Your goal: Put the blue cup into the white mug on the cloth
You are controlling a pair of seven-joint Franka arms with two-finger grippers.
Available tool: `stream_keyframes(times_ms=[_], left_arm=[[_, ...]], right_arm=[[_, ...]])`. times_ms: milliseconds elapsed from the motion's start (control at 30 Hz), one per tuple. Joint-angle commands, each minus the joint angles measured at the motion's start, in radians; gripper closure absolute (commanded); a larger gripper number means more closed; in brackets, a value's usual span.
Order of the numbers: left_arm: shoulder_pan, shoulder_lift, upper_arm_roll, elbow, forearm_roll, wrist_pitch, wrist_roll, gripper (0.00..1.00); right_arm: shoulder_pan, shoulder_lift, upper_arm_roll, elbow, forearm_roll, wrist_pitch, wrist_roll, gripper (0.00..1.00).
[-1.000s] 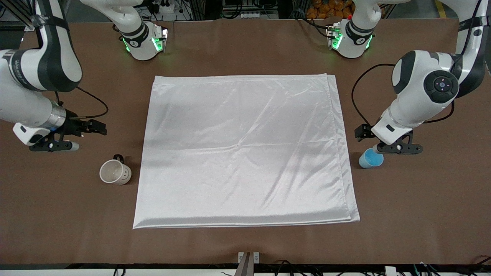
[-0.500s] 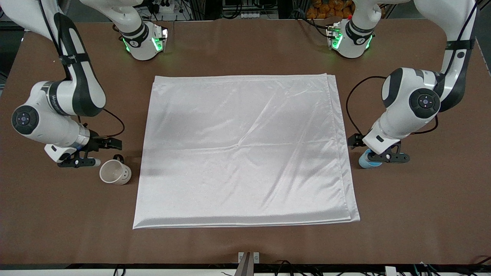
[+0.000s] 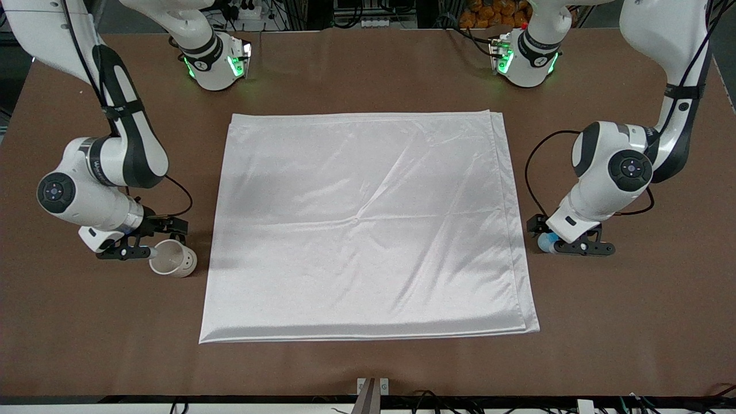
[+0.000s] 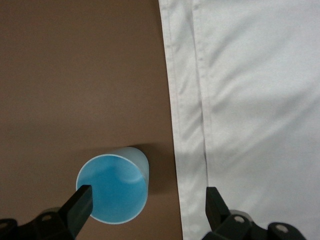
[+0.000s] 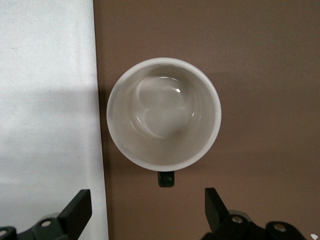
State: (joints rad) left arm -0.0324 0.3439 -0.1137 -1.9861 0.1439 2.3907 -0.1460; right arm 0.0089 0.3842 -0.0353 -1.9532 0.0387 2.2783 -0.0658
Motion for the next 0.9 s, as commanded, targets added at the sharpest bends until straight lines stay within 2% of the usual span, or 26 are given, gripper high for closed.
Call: stream_keyframes(times_ms=[0,233,433,567,800,867], left_arm=[[0.011,0.020,-0.006,-0.008,0.032,0.050,0.009,0.00],[0.009,0.055,-0.004,-0.020,0.032,0.107,0.005,0.00],[0.009,0.090,-0.004,-0.020,0.032,0.142,0.003,0.00],[0.009,0.109,-0.004,-0.020,0.032,0.148,0.003,0.00],[0.011,0.121,-0.004,-0.020,0.032,0.148,0.003,0.00],[0.011,0.127,-0.004,-0.020,0.032,0.148,0.003,0.00]], right_arm=[[0.002,0.036,-0.009,0.013,-0.005,0.035,-0.006,0.01],[0.002,0.056,-0.011,0.011,-0.005,0.046,-0.008,0.03],[0.002,0.073,-0.011,0.014,-0.007,0.066,-0.008,0.11],[0.002,0.081,-0.011,0.014,-0.007,0.078,-0.009,0.25],[0.002,0.081,-0.011,0.014,-0.007,0.078,-0.012,0.56],[0.002,0.081,-0.012,0.014,-0.007,0.078,-0.014,0.67]])
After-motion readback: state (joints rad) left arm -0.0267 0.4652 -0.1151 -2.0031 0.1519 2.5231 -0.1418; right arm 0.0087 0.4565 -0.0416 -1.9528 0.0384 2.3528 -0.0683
